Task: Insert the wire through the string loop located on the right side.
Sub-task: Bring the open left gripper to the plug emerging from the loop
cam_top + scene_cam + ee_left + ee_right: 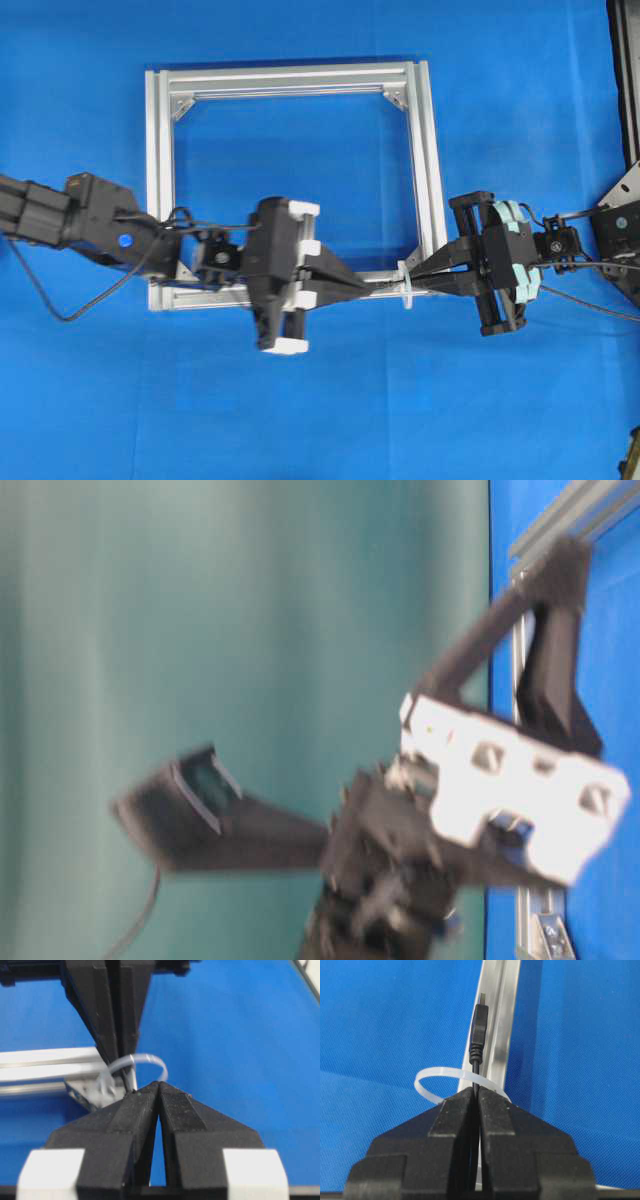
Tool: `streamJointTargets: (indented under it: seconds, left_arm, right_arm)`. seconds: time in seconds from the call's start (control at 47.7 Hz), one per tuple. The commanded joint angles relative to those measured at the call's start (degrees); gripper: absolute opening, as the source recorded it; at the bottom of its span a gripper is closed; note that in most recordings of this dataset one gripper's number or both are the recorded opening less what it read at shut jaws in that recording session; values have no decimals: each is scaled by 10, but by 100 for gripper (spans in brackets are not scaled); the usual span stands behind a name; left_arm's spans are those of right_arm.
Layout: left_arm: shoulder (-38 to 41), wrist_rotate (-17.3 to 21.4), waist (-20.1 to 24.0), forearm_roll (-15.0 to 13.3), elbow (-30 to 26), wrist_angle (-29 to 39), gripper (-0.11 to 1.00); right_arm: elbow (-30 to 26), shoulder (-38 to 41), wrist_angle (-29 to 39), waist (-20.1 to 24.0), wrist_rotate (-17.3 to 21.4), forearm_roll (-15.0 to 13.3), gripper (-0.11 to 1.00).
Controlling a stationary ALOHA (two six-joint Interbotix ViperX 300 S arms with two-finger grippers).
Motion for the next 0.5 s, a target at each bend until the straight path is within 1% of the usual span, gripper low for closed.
streamJointTargets:
  seconds: [0.0, 0.147, 0.336, 0.398, 0.44, 0.482]
  left_arm:
    - [-3, 1, 9, 0, -33, 18, 0]
    - [3, 1, 12, 0, -45, 29, 0]
    - [4, 2, 11, 2, -40, 30, 1]
    - [4, 1, 11, 2, -38, 31, 5]
    - [4, 0, 9, 2, -38, 31, 12]
    - [4, 1, 6, 2, -39, 31, 22]
  right_arm:
    - [-8, -4, -7, 2, -1, 0, -4]
    - [-8, -4, -7, 3, -1, 0, -4]
    - [-8, -4, -7, 3, -1, 0, -4]
    - [-8, -4, -7, 3, -1, 0, -4]
    - [-8, -4, -7, 3, -1, -1, -4]
    - [-8, -4, -7, 3, -1, -1, -4]
